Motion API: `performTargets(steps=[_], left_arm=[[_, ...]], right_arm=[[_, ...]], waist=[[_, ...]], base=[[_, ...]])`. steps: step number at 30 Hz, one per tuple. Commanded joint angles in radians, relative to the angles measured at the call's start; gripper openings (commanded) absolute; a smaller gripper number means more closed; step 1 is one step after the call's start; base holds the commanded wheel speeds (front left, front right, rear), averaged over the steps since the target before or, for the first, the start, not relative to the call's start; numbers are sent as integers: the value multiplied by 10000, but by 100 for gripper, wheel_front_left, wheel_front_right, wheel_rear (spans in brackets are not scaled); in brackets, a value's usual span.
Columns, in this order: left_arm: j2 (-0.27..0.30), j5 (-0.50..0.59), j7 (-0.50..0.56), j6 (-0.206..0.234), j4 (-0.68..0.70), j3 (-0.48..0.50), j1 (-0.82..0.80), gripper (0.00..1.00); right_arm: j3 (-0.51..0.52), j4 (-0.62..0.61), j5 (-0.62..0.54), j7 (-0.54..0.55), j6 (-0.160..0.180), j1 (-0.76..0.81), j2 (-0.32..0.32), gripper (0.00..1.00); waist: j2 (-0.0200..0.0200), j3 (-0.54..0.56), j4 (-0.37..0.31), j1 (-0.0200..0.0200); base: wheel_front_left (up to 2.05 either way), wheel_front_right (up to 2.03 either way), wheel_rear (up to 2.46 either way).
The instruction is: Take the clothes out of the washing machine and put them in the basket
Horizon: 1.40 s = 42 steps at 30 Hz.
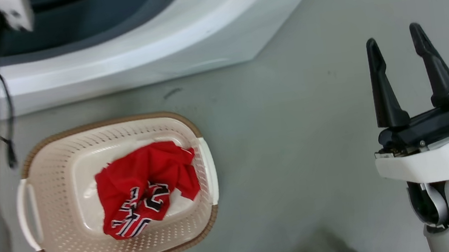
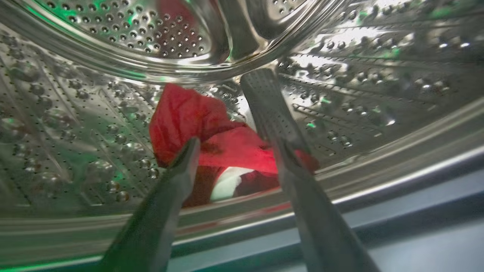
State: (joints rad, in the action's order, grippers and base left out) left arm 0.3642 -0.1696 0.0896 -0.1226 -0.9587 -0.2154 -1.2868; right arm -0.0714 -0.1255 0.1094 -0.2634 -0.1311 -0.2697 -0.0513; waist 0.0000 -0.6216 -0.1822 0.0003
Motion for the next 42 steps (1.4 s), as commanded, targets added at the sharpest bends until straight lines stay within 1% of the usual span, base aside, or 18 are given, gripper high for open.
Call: performTargets(steps=[1,4,6,11,14,17,21,31,32,33,42], left_arm=[[237,128,324,-40,-194,-192,-554,100],[409,-8,1215,-59,-737,-588,-1292,100],[627,-252,1771,-57,-941,-842,-1841,100],[1014,-924,2960,-64,-1217,-1297,-2791,100],[1283,-1057,3621,-66,-1282,-1636,-3318,100],[1388,-1171,4162,-66,-1320,-1914,-3655,100],[1552,-1293,4277,-67,-1330,-2132,-3777,100],[1519,-1345,4081,-66,-1475,-2392,-3564,100],[1499,-1317,4033,-66,-1466,-2459,-3499,36],[1510,-1285,3906,-61,-1395,-2481,-3490,0],[1385,-1317,2837,91,-1048,-2567,-3384,0]], right_arm=[[-38,-66,106,-20,7,-240,21,100],[4,-127,270,-20,7,-377,22,100],[-42,-184,379,-20,7,-468,22,100],[-72,-291,629,-20,7,-616,21,100],[-53,-392,703,-20,7,-674,21,100],[-2,-481,781,-20,7,-705,21,100],[23,-539,833,-20,7,-696,21,100],[60,-545,841,-20,7,-727,21,100],[63,-542,821,-20,7,-728,21,100],[72,-532,797,-20,7,-728,21,100],[83,-447,678,-20,8,-777,21,100]], waist=[[0,-617,-433,-3],[0,-978,-612,-3],[0,-1207,-750,-3],[0,-1689,-1050,-3],[0,-1945,-1175,-3],[0,-2151,-1225,-3],[0,-2323,-1238,-3],[0,-2474,-1162,-3],[0,-2472,-1146,-3],[0,-2473,-1129,-3],[0,-2314,-998,-3]], base=[[0,0,0],[0,0,0],[0,0,0],[0,0,0],[0,0,0],[0,0,0],[0,0,0],[0,0,0],[0,0,0],[0,0,0],[0,0,0]])
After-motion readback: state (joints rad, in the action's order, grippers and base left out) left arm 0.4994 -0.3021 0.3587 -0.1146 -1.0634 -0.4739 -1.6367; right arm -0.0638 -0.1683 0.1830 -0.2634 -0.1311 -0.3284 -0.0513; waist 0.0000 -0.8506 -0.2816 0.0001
